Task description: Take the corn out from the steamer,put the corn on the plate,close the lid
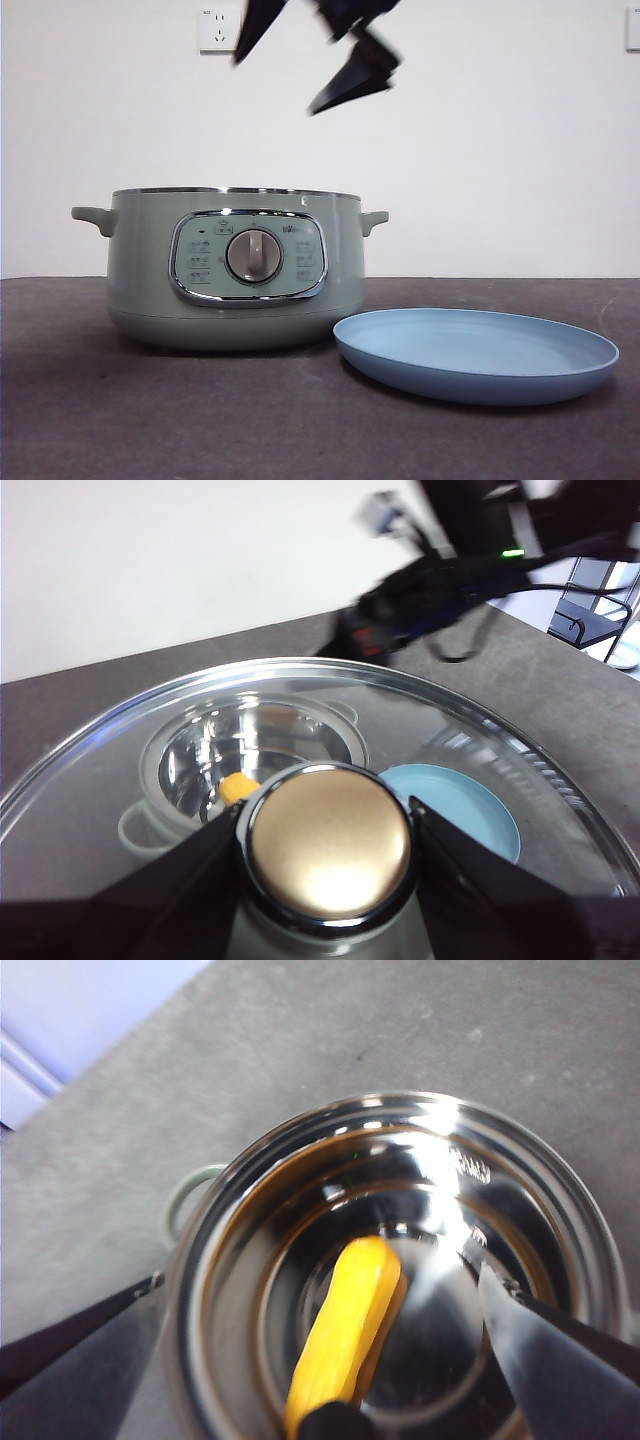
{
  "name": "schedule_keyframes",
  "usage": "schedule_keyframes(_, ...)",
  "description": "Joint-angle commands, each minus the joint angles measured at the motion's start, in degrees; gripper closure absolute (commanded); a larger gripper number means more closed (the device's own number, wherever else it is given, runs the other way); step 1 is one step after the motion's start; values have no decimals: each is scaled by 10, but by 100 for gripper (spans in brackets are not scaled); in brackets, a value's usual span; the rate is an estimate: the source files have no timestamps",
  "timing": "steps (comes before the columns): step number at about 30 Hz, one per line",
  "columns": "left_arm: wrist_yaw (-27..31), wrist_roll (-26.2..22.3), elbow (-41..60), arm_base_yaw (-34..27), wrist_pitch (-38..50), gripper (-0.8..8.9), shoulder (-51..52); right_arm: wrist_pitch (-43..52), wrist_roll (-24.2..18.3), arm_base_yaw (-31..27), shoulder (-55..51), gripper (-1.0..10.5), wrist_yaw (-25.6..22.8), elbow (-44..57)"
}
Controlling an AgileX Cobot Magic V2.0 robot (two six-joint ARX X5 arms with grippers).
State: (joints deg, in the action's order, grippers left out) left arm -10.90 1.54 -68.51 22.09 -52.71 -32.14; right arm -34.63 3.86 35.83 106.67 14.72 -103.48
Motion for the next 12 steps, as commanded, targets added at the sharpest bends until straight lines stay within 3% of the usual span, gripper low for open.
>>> schedule_keyframes(1,1,4,-3,0,13,822,5,-11,-23,16,71,384,-29,-58)
schedule_keyframes(6,-1,1,-3,0,-6,822,5,-5,-44,38,164,384,-91,-104)
schedule_keyframes(12,-2,-1,-3,0,-10,822,5,-1,-48,44,226,384,-106,-104)
